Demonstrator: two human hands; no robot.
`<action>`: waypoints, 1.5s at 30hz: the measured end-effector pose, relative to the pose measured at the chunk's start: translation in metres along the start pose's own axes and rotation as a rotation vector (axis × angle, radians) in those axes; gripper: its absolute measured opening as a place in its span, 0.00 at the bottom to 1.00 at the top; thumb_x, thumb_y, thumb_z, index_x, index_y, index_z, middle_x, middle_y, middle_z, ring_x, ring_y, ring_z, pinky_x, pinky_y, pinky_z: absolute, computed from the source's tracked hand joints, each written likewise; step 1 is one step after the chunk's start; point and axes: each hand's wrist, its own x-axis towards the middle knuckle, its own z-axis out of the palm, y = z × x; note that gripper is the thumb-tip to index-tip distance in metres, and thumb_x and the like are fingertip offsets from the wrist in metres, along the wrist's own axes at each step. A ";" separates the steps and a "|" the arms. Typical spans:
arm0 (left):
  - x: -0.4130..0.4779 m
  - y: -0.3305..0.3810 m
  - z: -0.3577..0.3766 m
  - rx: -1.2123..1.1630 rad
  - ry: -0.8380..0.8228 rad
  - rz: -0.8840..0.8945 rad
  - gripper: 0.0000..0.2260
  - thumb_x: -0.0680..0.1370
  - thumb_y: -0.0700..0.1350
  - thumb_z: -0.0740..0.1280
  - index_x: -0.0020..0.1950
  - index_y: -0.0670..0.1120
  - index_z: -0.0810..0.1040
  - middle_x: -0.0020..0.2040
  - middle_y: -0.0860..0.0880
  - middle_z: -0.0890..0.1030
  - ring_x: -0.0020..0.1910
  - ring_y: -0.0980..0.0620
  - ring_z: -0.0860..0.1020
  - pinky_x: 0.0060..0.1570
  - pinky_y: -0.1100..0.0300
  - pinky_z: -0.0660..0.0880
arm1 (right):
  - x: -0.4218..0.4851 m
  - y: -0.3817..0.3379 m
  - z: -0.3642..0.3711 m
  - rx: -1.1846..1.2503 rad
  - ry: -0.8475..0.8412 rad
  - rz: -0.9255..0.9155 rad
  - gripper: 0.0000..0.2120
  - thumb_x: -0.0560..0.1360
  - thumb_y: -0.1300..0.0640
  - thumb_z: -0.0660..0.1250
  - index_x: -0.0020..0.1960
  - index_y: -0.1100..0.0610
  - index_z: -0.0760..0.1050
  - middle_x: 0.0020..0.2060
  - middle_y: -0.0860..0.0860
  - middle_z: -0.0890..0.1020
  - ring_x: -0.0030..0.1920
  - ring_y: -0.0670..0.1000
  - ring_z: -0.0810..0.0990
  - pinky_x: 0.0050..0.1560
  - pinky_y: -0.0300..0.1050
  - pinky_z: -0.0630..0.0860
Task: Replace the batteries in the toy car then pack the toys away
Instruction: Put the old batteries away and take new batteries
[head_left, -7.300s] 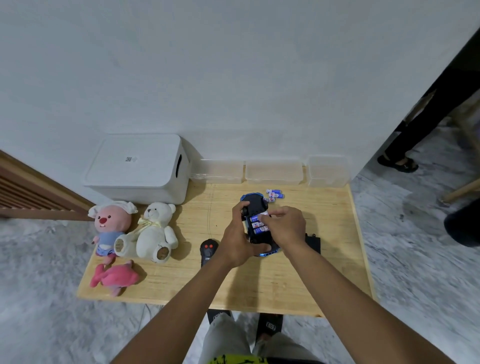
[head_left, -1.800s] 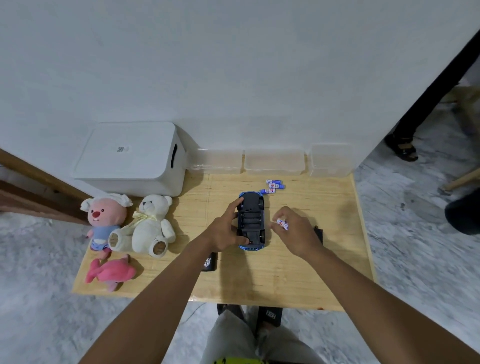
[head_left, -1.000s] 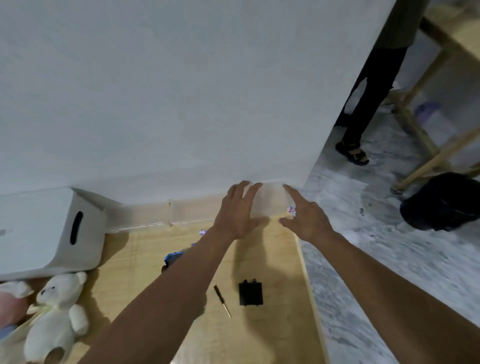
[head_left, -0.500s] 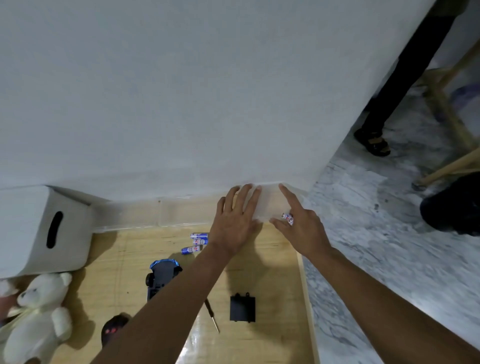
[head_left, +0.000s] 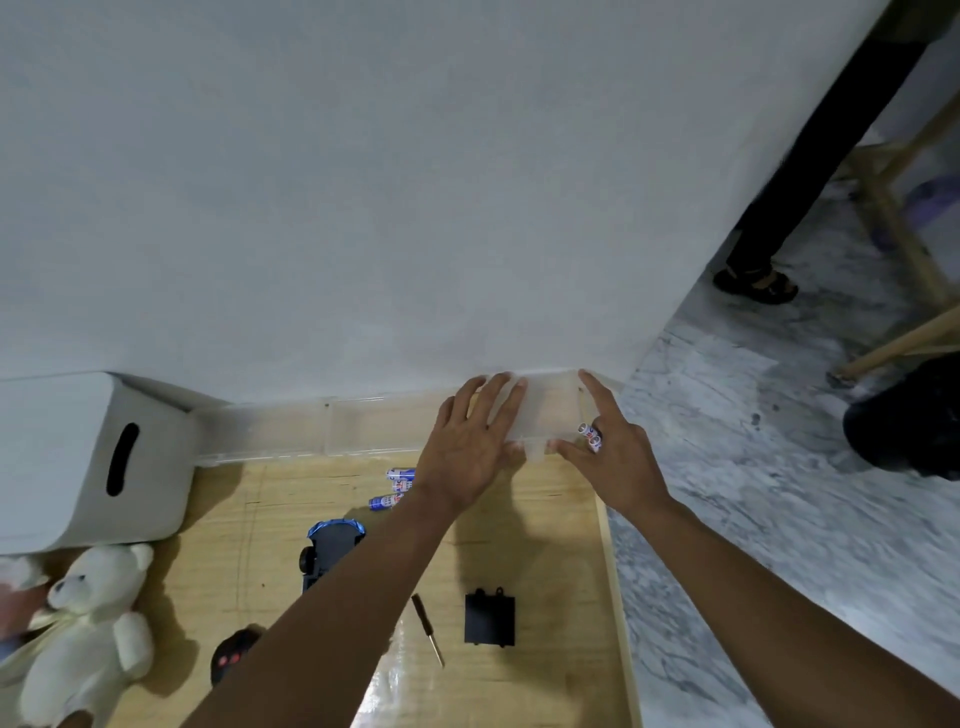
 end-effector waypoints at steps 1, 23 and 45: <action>0.000 -0.002 -0.003 -0.020 -0.005 0.012 0.30 0.83 0.59 0.54 0.81 0.45 0.67 0.78 0.44 0.70 0.73 0.38 0.70 0.64 0.44 0.76 | -0.001 0.001 0.002 0.011 0.005 0.004 0.44 0.70 0.43 0.77 0.77 0.34 0.54 0.28 0.44 0.72 0.35 0.51 0.74 0.48 0.56 0.80; -0.014 0.015 -0.017 -0.517 0.164 -0.158 0.31 0.82 0.52 0.69 0.81 0.52 0.57 0.85 0.49 0.48 0.51 0.46 0.82 0.40 0.57 0.80 | -0.009 -0.008 0.002 -0.127 0.025 0.016 0.40 0.73 0.42 0.73 0.78 0.37 0.56 0.31 0.48 0.75 0.35 0.52 0.73 0.41 0.45 0.72; -0.011 0.011 -0.025 -0.159 0.111 -0.227 0.39 0.78 0.72 0.50 0.84 0.55 0.45 0.81 0.42 0.58 0.66 0.41 0.74 0.56 0.44 0.79 | -0.003 -0.041 -0.033 -0.023 -0.095 -0.094 0.09 0.74 0.47 0.74 0.44 0.48 0.75 0.34 0.47 0.80 0.36 0.48 0.78 0.38 0.44 0.75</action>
